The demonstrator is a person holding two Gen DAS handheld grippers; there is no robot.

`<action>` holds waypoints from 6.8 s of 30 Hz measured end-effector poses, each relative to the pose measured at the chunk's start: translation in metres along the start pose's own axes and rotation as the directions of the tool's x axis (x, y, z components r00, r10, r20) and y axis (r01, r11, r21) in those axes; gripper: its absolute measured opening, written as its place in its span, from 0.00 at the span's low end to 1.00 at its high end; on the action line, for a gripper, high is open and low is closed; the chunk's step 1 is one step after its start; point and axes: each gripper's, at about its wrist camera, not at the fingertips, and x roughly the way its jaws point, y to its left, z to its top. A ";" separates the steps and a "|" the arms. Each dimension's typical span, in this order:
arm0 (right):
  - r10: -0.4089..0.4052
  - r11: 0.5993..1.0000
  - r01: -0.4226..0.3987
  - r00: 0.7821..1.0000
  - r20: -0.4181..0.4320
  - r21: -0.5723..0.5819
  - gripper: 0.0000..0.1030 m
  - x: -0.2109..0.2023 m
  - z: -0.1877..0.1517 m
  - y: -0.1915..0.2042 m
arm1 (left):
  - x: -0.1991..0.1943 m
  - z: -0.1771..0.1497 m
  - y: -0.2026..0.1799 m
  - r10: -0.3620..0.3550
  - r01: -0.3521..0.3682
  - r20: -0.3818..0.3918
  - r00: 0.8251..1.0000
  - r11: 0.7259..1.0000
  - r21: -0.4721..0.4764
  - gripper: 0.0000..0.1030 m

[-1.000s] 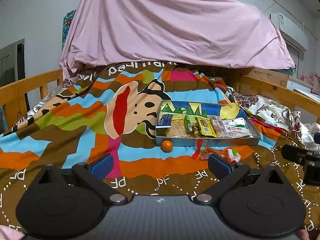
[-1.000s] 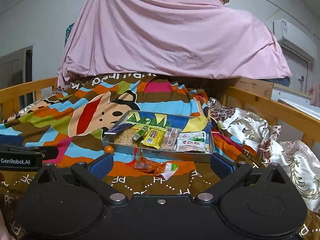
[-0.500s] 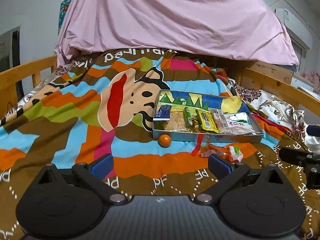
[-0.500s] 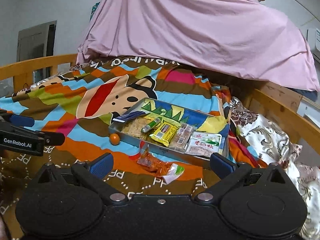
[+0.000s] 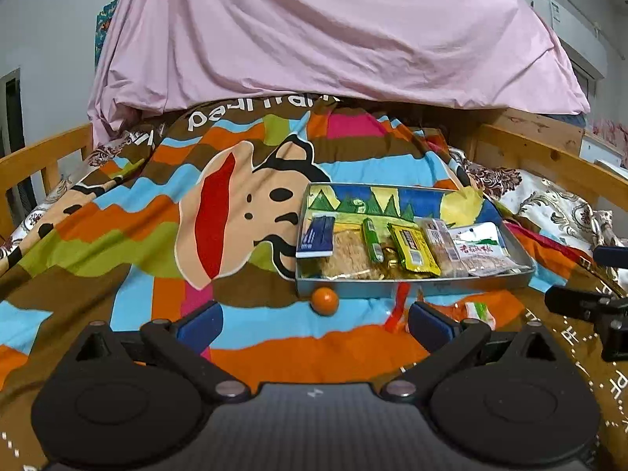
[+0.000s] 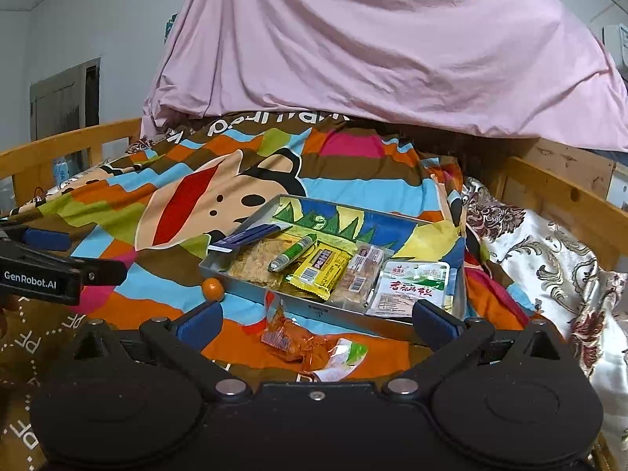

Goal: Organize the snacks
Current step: 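Move left tool to the mandarin while right tool approaches the orange spicy pack, then close left tool on the mandarin while right tool grasps the orange spicy pack, then carry the mandarin and spicy pack up and over the tin tray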

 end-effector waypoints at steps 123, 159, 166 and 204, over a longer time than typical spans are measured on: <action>0.125 0.987 -0.148 0.945 -0.304 -0.055 0.53 0.145 -0.041 0.008 | 0.175 -0.020 -0.014 -0.178 0.185 -0.206 0.962 0.983 0.018 0.35; 0.203 0.975 -0.220 0.934 -0.296 -0.025 0.89 0.095 -0.061 0.021 | 0.110 -0.047 -0.026 -0.228 0.241 -0.265 0.937 0.970 0.018 0.35; 0.174 0.983 -0.181 0.940 -0.295 0.003 0.67 0.093 -0.066 0.017 | 0.095 -0.051 -0.028 -0.218 0.237 -0.274 0.936 0.971 0.038 0.35; -0.095 0.979 0.064 0.983 -0.160 -0.192 0.27 0.068 -0.064 0.045 | 0.067 -0.038 -0.033 -0.174 0.177 -0.130 0.976 0.984 0.012 0.34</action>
